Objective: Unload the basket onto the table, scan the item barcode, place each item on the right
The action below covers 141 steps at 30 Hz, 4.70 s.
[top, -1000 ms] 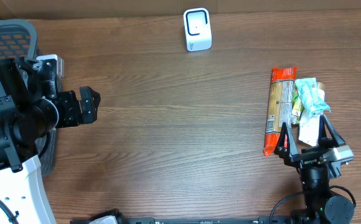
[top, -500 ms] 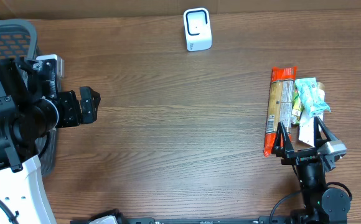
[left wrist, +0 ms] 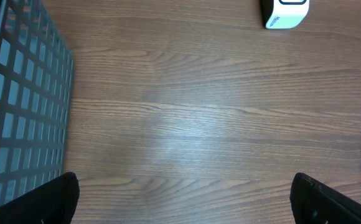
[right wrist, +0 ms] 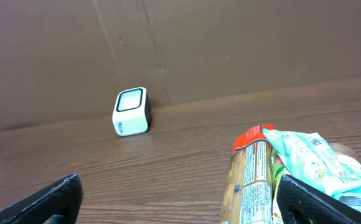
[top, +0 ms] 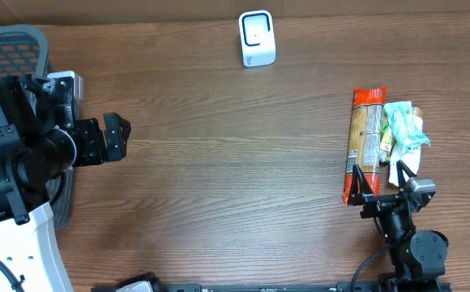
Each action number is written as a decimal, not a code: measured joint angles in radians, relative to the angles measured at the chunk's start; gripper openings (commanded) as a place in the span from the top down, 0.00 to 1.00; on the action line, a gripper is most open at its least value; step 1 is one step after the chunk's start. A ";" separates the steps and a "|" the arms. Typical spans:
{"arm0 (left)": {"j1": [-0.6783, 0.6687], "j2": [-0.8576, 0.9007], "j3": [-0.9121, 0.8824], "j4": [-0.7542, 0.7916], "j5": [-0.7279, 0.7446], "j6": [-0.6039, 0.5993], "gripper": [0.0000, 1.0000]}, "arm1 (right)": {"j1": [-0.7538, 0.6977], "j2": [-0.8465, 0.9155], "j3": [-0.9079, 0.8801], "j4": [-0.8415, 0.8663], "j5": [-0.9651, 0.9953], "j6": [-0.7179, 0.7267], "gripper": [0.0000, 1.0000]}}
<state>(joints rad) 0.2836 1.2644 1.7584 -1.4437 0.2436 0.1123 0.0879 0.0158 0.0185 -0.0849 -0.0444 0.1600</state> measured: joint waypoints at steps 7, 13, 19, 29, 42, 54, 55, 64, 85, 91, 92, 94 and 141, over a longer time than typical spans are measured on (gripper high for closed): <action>0.000 0.000 0.000 0.000 0.000 0.000 0.00 | 0.000 0.000 0.000 0.000 0.000 0.000 0.00; 0.000 0.000 0.000 0.000 0.000 0.000 0.01 | 0.000 0.000 0.000 0.001 0.000 0.000 0.00; 0.000 0.000 0.000 0.000 0.000 0.000 0.00 | 0.000 0.000 0.000 0.001 0.000 0.000 0.00; 0.000 0.000 0.000 0.000 0.000 0.000 0.00 | 0.000 0.000 0.000 0.000 0.000 0.000 0.00; 0.000 -0.002 0.000 0.000 0.000 0.000 0.00 | 0.000 0.000 0.000 0.000 0.000 0.000 0.00; -0.029 -0.357 -0.497 0.338 -0.012 0.023 0.01 | 0.000 0.000 0.000 -0.001 0.000 0.000 0.00; -0.029 -0.396 -0.558 0.388 -0.012 0.023 0.00 | 0.000 0.000 0.000 -0.002 0.000 0.000 0.00; -0.075 -0.759 -0.997 0.876 -0.015 0.024 0.00 | 0.000 0.000 0.000 -0.003 0.000 0.000 0.00; -0.153 -1.137 -1.567 1.603 -0.015 0.026 0.00 | 0.000 0.000 0.000 -0.004 0.000 0.000 0.00; -0.153 -1.244 -1.658 1.618 -0.015 0.026 0.00 | 0.000 0.000 0.000 -0.003 0.000 0.000 0.00; -0.153 -1.247 -1.667 1.624 -0.015 0.026 0.01 | 0.000 0.000 0.000 -0.004 0.000 0.000 0.00; -0.153 -1.248 -1.688 1.631 -0.015 0.026 0.00 | 0.000 0.000 0.000 -0.003 0.000 0.000 0.00; -0.161 -1.249 -1.750 1.390 -0.015 0.026 0.01 | 0.000 0.000 0.000 -0.004 0.000 0.000 0.00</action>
<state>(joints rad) 0.1230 0.0151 0.0086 -0.0540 0.2283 0.1387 0.0879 0.0158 0.0185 -0.0887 -0.0444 0.1604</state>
